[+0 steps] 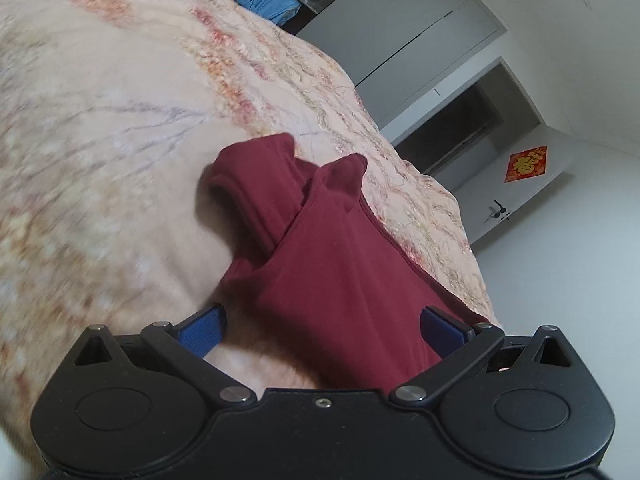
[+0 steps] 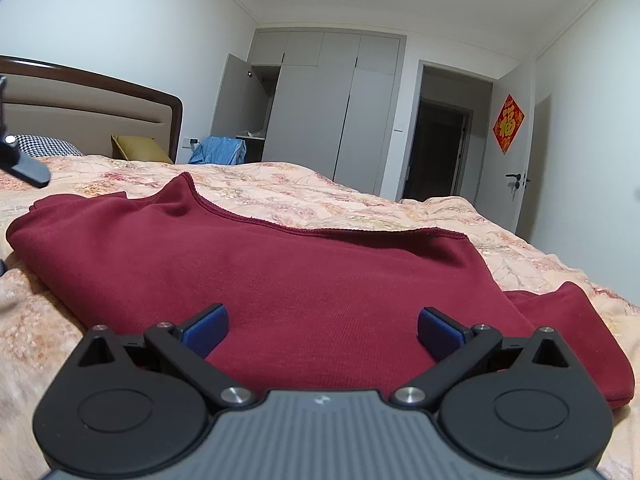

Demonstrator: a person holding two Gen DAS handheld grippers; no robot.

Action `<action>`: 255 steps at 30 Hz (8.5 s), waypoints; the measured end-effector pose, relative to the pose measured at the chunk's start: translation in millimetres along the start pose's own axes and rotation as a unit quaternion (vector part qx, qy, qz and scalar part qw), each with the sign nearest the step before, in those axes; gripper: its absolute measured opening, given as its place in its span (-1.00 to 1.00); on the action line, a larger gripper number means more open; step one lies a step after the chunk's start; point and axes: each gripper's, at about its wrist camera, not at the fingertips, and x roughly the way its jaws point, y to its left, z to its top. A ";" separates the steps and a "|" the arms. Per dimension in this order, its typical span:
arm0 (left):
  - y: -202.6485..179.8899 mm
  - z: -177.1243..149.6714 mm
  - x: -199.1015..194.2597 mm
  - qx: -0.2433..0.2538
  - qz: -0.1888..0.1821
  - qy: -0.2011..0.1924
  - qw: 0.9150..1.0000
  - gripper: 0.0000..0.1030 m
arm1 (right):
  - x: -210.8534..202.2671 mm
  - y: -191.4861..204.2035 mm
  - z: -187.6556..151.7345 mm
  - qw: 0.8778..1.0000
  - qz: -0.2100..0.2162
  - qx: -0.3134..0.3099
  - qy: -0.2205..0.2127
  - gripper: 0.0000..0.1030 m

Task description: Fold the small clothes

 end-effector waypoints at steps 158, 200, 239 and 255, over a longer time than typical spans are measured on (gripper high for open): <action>-189.4 -43.4 0.0 0.218 -0.118 0.080 0.966 0.99 | -134.3 -122.9 -9.4 0.984 -0.070 0.150 0.068 1.00; -128.4 -68.3 66.1 0.209 0.028 0.128 0.969 0.98 | -44.9 -196.7 24.2 0.960 -0.014 0.275 0.038 -0.74; -135.8 -82.3 70.4 0.222 0.022 0.137 0.965 0.98 | -70.2 -179.1 17.3 0.971 -0.075 0.226 0.028 0.53; -133.8 -81.7 67.2 0.221 0.012 0.147 0.964 0.98 | -63.9 -178.3 -17.7 0.947 -0.206 0.221 0.110 0.63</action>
